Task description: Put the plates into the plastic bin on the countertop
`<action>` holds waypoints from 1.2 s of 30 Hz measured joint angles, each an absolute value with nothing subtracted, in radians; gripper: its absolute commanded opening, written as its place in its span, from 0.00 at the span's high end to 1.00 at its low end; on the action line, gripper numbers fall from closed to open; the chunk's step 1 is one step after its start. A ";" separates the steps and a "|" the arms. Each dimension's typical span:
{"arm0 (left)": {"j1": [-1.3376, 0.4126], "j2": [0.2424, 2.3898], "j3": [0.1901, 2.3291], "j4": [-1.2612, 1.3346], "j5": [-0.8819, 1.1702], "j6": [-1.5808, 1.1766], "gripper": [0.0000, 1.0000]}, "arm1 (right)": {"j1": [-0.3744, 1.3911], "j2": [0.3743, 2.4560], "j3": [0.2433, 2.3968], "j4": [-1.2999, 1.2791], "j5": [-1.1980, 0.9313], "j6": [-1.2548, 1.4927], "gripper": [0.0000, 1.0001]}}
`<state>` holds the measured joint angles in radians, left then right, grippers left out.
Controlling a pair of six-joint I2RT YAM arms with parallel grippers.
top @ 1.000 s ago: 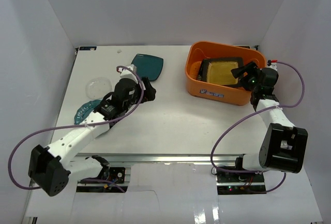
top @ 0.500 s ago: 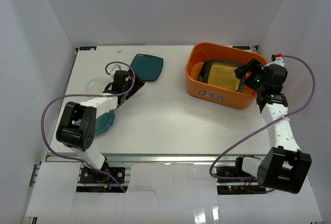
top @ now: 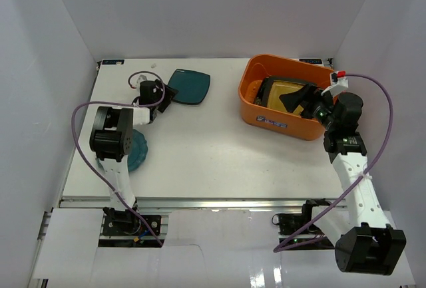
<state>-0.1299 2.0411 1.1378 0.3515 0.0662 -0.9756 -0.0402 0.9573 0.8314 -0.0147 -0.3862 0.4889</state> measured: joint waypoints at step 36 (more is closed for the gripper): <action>-0.115 1.934 0.757 0.791 0.172 -1.092 1.00 | 0.508 0.778 0.636 -0.004 -0.298 0.582 0.04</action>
<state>-0.1146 1.9339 0.7574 0.7914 0.1722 -1.0924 0.5076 0.7784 0.6365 -0.0040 -0.2977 0.5816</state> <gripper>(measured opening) 0.027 0.978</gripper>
